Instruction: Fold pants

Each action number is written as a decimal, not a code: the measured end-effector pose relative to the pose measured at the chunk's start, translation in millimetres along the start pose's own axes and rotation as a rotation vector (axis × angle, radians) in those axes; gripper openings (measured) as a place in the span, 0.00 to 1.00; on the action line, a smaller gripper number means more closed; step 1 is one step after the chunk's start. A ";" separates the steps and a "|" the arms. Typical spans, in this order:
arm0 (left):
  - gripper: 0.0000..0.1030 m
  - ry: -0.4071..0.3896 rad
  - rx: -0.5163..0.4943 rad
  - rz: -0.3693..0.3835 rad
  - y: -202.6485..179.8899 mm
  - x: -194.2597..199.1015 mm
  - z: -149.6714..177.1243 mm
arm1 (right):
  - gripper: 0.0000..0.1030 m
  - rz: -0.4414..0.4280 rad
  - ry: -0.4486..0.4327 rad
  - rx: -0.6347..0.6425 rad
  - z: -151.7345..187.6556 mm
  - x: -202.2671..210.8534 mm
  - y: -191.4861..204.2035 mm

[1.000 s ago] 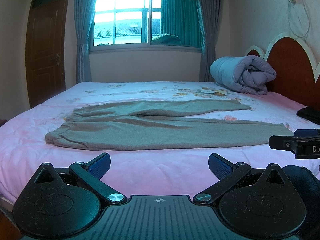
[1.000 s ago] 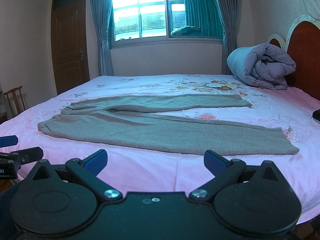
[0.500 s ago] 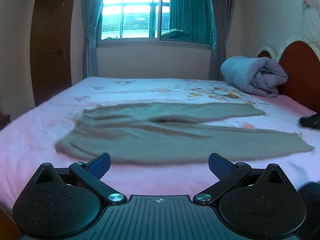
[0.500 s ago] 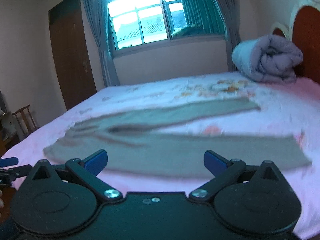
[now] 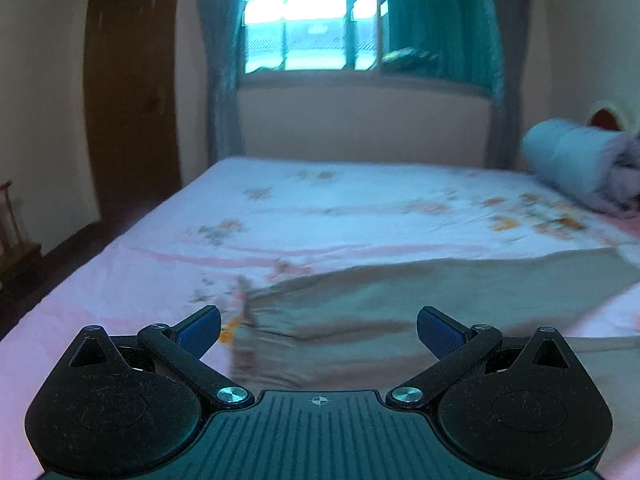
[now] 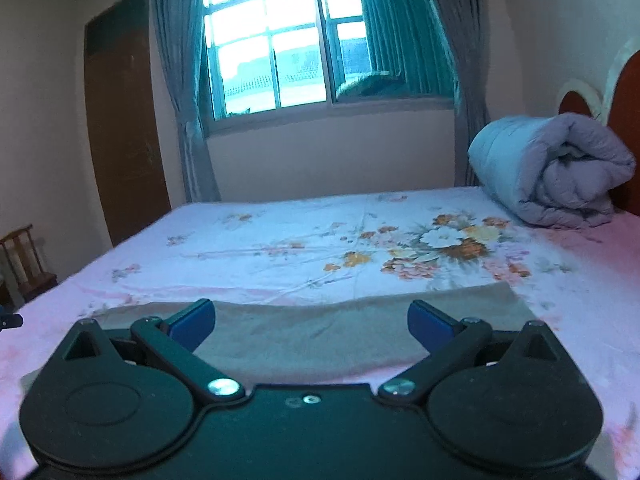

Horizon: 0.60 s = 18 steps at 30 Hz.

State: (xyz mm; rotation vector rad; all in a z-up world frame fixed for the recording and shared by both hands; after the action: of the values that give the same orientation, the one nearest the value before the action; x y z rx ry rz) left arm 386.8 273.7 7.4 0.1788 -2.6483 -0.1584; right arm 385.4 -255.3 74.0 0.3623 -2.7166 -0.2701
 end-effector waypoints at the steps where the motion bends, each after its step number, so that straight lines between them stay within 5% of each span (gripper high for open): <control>1: 1.00 0.021 0.010 0.002 4.3 -20.6 1.5 | 0.94 0.004 0.015 0.001 0.6 -20.5 1.5; 11: 1.00 0.200 0.066 0.024 51.4 -200.3 39.1 | 0.94 -0.004 0.115 0.045 29.7 -159.8 23.1; 18: 0.96 0.253 -0.006 0.163 36.0 -279.3 52.0 | 0.94 0.007 0.145 0.066 31.4 -213.4 22.6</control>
State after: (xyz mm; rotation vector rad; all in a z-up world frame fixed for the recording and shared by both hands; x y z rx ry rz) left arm 603.9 356.4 -160.1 -0.0184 -2.3975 -0.0832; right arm 558.6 -168.4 -23.4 0.3762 -2.5877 -0.1469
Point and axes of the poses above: each gripper's, at about its wrist camera, not at the fingertips, and x roughly against the way its jaws point, y to its left, z to its underside, the point moved 8 cm from there along -x, roughly the way its jaws point, and after that the axes turned 8 degrees about -x, right-handed, at the moved point
